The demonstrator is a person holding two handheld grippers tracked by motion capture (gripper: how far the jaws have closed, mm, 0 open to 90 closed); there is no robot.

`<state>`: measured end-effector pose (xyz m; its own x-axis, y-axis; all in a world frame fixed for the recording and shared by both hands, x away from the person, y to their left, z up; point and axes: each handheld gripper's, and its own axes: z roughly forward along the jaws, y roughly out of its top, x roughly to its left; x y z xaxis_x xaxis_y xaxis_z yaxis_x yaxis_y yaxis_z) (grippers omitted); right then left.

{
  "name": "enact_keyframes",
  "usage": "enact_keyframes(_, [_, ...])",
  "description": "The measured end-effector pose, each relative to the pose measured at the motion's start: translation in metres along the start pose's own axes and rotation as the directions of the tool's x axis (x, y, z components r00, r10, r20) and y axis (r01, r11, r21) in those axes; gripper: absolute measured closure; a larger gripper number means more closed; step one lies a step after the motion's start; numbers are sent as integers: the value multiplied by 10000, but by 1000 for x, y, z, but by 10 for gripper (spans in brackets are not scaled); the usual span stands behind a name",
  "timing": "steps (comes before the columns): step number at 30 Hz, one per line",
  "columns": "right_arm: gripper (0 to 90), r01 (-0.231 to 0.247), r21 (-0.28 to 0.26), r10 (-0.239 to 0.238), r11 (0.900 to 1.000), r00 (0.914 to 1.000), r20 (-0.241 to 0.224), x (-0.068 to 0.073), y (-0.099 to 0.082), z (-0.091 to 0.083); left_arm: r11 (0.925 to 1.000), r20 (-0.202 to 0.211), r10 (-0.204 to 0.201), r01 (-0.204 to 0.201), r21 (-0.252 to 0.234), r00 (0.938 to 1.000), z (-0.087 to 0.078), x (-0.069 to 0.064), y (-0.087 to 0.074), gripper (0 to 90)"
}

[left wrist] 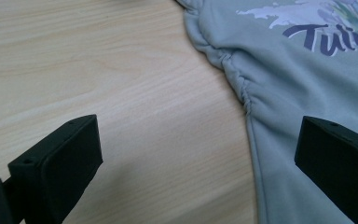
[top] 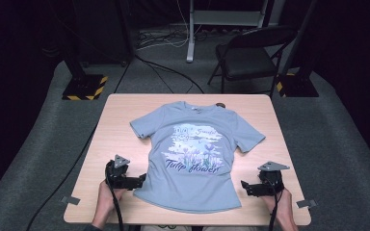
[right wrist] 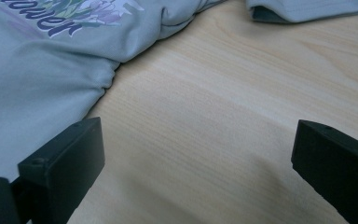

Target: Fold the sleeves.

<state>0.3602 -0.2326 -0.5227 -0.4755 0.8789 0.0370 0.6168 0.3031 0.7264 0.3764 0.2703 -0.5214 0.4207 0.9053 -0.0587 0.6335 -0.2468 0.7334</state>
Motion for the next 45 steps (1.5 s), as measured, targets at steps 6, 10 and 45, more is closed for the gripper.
enact_keyframes(6, [21,180,63,-181,9998,9998,63,8,11,9,9995,57,237,-238,189,9997,10,-7,9,3])
enact_keyframes(10, [21,250,67,-250,9997,9997,74,11,15,13,9984,-26,457,-456,332,9990,17,-10,13,3])
enact_keyframes(45, [21,870,840,-915,9927,9944,521,30,37,45,9801,-1049,1777,-1664,1087,9785,36,-27,27,6])
